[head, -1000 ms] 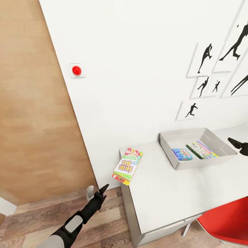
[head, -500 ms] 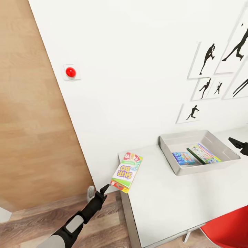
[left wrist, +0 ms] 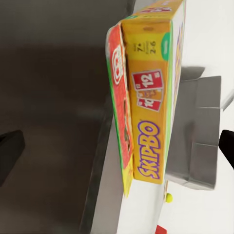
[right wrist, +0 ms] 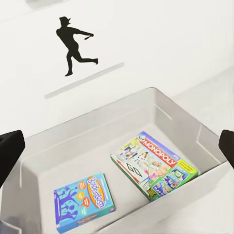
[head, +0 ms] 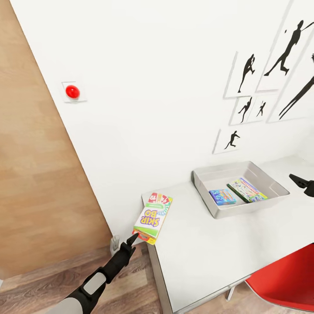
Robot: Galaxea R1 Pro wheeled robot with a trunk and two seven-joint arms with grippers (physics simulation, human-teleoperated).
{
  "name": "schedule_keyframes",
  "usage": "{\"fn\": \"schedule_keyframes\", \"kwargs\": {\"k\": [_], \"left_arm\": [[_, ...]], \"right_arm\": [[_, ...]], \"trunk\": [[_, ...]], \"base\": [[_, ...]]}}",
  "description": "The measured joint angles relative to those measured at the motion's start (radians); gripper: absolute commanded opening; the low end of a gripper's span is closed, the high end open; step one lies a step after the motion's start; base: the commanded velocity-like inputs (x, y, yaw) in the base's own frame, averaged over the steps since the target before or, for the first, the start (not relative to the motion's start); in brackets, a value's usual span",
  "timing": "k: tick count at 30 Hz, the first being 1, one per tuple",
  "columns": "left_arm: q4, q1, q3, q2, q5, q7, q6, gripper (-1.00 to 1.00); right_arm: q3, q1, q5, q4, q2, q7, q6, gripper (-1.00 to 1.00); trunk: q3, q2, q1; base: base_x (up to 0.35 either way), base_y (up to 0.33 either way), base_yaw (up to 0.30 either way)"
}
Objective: Put all the toys in the child's room - the three board games (two on the bed and one on the table), the two jigsaw puzzles on the table, and the tennis ball on the table - inside the toy box on the table in the child's room.
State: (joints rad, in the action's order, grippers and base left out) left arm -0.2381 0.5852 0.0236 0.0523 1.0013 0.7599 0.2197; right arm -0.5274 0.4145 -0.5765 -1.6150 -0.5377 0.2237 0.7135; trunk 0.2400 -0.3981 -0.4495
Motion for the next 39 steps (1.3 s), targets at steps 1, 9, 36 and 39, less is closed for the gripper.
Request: {"fn": "schedule_keyframes", "kwargs": {"k": [1,9,36,39], "left_arm": [[0.0,0.0,0.0,0.0,0.0,0.0,0.0,1.0],[-0.001,0.0,0.0,-0.001,0.002,0.012,0.0,1.0],[-0.003,0.0,0.0,-0.003,-0.001,0.07,0.0,1.0],[-0.003,0.0,0.0,-0.006,-0.002,0.068,0.0,1.0]], "right_arm": [[0.0,0.0,0.0,0.0,0.001,0.0,0.0,1.0],[0.0,0.0,0.0,0.0,0.004,0.0,0.0,1.0],[-0.002,0.0,0.0,0.0,0.003,0.0,0.0,1.0],[-0.002,0.0,0.0,0.0,0.004,0.0,0.0,1.0]], "trunk": [[0.0,0.0,0.0],[0.0,0.0,0.0],[0.001,0.0,0.0],[0.001,0.0,0.0]], "base": [[0.0,0.0,-0.018],[0.0,0.0,-0.006],[0.0,0.0,-0.025],[0.085,0.0,-0.005]]}}
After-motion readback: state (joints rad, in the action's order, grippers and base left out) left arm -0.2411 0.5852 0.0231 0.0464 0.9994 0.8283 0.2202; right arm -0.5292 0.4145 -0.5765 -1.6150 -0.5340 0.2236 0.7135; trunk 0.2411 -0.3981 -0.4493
